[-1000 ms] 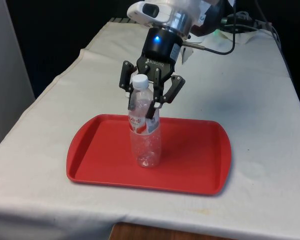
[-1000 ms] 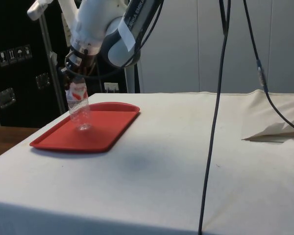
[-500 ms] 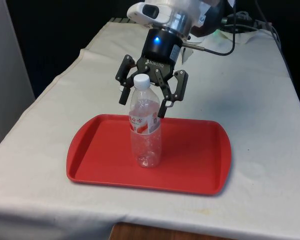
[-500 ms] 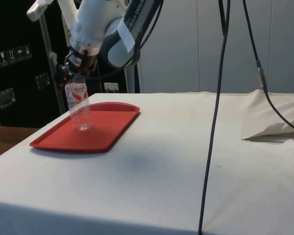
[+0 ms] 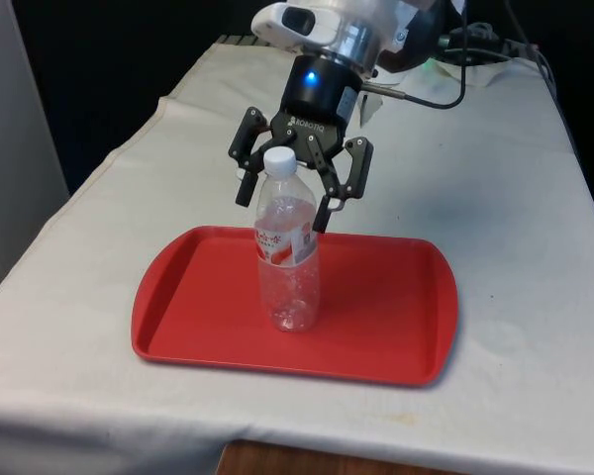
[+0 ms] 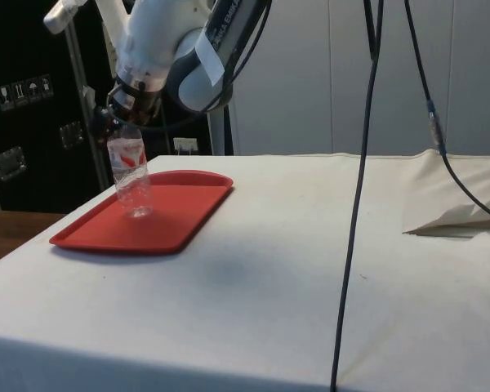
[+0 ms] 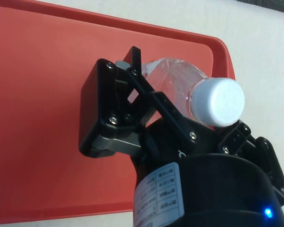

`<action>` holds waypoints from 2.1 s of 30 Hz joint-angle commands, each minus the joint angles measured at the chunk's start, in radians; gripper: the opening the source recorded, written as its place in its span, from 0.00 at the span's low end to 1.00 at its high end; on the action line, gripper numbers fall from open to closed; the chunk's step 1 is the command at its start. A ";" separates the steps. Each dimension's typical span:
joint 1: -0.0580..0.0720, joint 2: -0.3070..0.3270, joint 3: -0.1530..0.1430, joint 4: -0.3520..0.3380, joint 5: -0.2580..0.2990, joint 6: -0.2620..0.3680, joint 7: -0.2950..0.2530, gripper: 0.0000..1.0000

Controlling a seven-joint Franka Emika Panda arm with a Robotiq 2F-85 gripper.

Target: Place the bottle upright on the tray.

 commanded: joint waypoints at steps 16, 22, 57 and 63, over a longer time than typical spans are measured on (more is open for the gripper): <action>0.013 -0.033 -0.008 -0.009 -0.002 -0.019 0.004 1.00; 0.018 -0.065 -0.007 -0.052 -0.004 -0.011 0.005 1.00; 0.002 -0.240 0.020 -0.152 -0.006 -0.080 -0.024 1.00; 0.002 -0.262 0.019 -0.144 -0.006 -0.107 -0.025 1.00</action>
